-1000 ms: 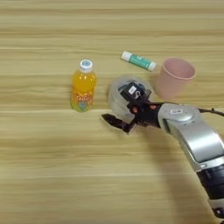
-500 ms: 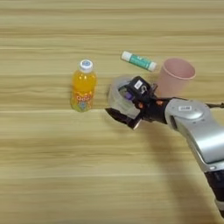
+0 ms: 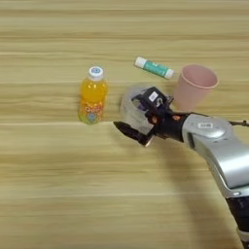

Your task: Move the objects on the table

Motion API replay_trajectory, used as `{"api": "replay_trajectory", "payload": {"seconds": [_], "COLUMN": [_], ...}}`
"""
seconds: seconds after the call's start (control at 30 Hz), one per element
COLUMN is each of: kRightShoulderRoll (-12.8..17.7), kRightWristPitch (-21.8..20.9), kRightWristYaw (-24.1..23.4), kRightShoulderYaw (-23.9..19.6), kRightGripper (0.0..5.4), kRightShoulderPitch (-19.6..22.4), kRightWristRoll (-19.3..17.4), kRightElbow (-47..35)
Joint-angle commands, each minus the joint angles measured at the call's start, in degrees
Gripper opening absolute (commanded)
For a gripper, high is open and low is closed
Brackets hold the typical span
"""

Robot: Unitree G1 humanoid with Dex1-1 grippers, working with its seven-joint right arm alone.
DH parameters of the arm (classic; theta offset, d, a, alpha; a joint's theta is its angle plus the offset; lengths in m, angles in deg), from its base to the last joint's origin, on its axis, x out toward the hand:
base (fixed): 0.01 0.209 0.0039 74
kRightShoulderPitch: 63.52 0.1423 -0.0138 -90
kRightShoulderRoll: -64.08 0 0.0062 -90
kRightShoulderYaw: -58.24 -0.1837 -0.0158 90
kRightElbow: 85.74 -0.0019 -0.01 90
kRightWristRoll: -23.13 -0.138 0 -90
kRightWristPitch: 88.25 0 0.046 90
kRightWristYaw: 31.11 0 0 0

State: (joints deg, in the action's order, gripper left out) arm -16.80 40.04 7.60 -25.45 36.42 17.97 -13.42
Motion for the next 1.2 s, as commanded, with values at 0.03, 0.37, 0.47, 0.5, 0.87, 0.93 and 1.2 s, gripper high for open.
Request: {"api": "replay_trajectory", "payload": {"seconds": [0.03,0.37,0.47,0.5,0.87,0.93,1.2], "kRightShoulderRoll": [-1.93,-6.45,-7.65,-8.03,-9.33,-9.55,-11.24], "kRightWristPitch": [-2.38,-7.01,-8.08,-8.40,-10.37,-10.68,-12.26], "kRightWristYaw": [-3.14,-5.13,-5.36,-5.46,-5.71,-5.80,-6.20], "kRightShoulderYaw": [-2.30,-3.02,-2.80,-2.81,-2.35,-2.33,-2.50], "kRightGripper": [5.37,5.37,5.37,5.37,5.37,5.37,5.37], "kRightShoulderPitch": [2.16,-1.15,-2.13,-2.32,-2.28,-2.09,-0.36], "kRightWristRoll": [-1.87,-4.78,-5.79,-6.11,-6.53,-6.56,-6.86], "kRightElbow": [-3.19,-4.41,-4.60,-4.42,-2.04,-1.71,0.89]}}
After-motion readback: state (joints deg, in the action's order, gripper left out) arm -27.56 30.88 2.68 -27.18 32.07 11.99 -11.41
